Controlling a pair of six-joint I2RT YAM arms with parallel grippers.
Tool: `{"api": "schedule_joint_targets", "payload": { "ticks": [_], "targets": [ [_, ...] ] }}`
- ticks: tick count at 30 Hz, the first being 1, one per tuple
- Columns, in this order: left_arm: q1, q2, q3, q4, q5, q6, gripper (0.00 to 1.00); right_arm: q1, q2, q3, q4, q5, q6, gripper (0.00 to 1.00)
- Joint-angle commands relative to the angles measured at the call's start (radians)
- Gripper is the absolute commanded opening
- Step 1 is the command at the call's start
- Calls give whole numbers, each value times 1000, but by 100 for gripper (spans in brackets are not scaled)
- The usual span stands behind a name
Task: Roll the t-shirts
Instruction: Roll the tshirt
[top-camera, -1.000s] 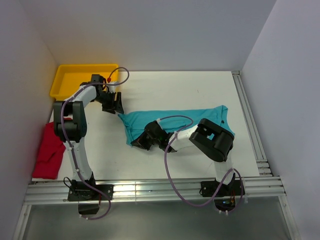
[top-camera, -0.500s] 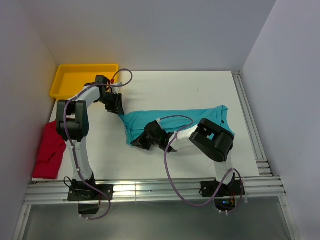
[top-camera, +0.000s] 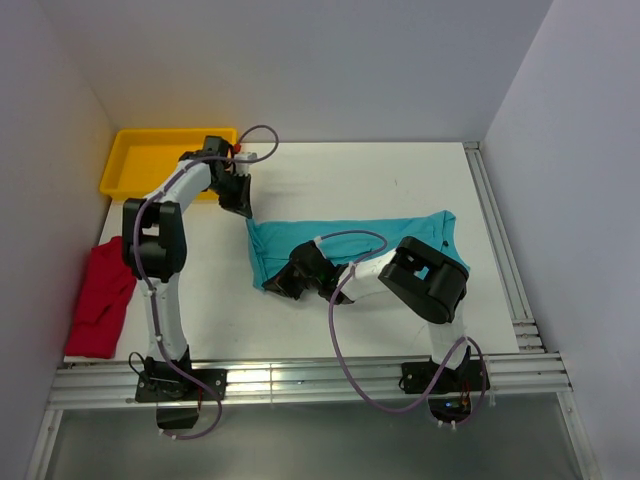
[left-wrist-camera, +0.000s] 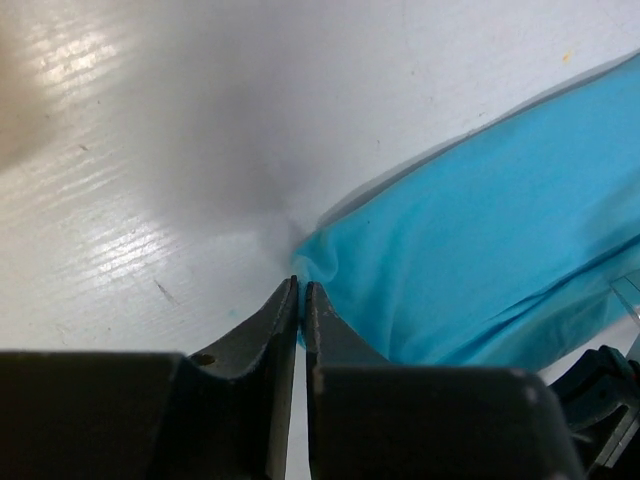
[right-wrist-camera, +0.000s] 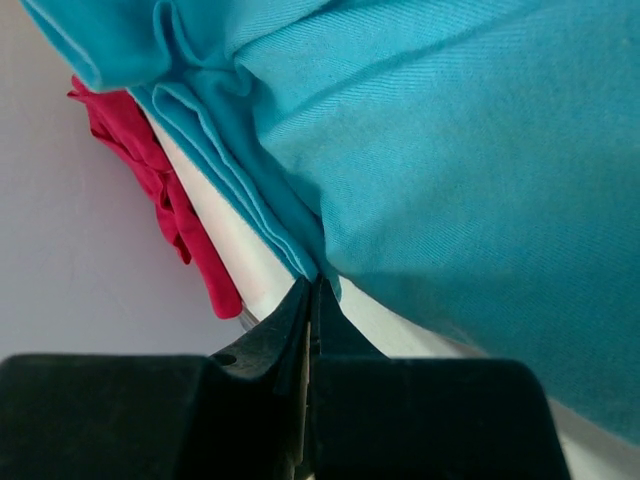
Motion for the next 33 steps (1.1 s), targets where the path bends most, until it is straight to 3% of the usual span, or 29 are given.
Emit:
{"api": "schedule_joint_targets", "payload": {
  "ticks": [1,5,13,18,22,26,33],
  "targets": [
    [-25,35,84,-52,-73,6,12,-9,-35,-4,11,22,-10,4],
    [-57,72,131,-94,-125,14,11,-9,-49,0,-1,34,-20,12],
    [-114,110,182,-117,-193,20,11,-6,-74,7,-50,60,-48,14],
    [-137,136,220,-132,-225,20,11,0,-112,23,-125,115,-92,30],
    [-152,150,246,-143,-248,19,11,4,-152,53,-217,183,-149,33],
    [-163,167,280,-164,-260,16,12,11,-172,172,-380,301,-273,35],
    [-175,193,298,-173,-273,13,12,15,-57,386,-538,393,-510,52]
  ]
}}
